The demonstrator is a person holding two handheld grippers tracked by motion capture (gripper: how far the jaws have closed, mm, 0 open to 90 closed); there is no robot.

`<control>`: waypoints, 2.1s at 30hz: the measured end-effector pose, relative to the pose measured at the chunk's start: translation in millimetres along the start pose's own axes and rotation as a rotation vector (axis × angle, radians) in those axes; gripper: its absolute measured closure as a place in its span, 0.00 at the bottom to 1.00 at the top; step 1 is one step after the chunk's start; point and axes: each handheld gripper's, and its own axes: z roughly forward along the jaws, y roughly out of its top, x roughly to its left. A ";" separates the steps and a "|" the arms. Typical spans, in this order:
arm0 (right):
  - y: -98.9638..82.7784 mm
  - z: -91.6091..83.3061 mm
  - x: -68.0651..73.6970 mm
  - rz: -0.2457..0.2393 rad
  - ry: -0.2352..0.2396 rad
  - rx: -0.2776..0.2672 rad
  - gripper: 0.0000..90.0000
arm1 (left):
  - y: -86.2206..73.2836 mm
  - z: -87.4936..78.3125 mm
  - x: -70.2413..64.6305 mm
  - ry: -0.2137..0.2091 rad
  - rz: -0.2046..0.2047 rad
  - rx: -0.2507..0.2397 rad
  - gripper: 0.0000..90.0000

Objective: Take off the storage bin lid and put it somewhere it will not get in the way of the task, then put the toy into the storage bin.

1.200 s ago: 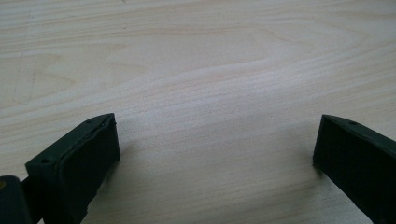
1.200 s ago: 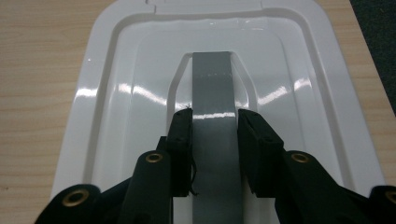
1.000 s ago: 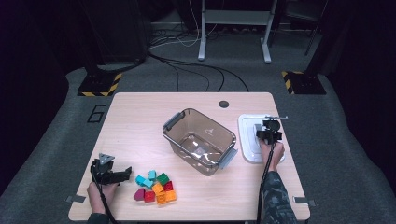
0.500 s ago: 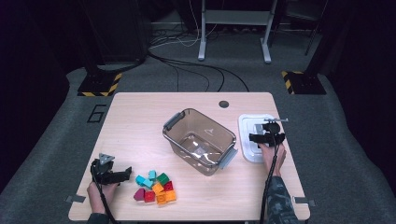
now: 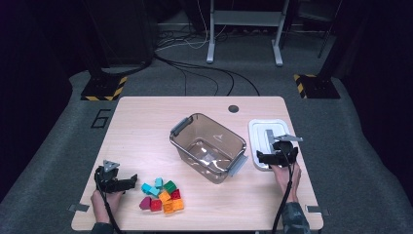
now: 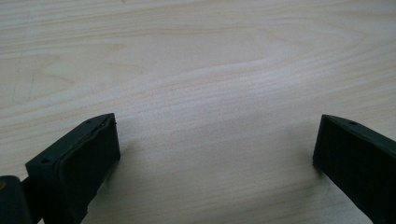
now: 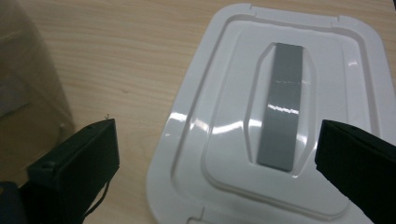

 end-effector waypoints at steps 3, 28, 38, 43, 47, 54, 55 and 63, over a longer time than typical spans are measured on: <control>-8.1 -8.9 10.1 -0.013 0.024 -0.015 0.00 | 0.0 0.1 -0.1 -0.002 -0.001 0.000 0.00; -90.6 -22.8 102.4 -0.168 0.190 0.002 0.00 | 0.0 0.0 0.0 -0.001 0.000 0.000 0.00; -90.8 -12.8 109.9 -0.223 0.205 0.070 0.00 | 0.0 0.0 0.2 0.004 -0.004 0.000 0.00; -92.1 -11.9 113.1 -0.249 0.191 0.079 0.00 | -0.7 -0.8 0.0 -0.001 -0.012 -0.003 0.00; -92.1 -11.6 112.8 -0.251 0.188 0.076 0.00 | -2.1 -4.2 1.8 -0.010 -0.012 -0.003 0.00; -91.9 -11.4 112.4 -0.252 0.185 0.074 0.00 | -0.2 -23.1 -3.7 -0.046 -0.015 -0.067 0.00; -91.9 -11.4 112.4 -0.252 0.185 0.074 0.00 | -0.2 -23.1 -3.7 -0.046 -0.015 -0.067 0.00; -91.9 -11.3 112.4 -0.250 0.183 0.074 0.00 | 1.3 -41.9 -28.5 -0.121 0.040 -0.064 0.00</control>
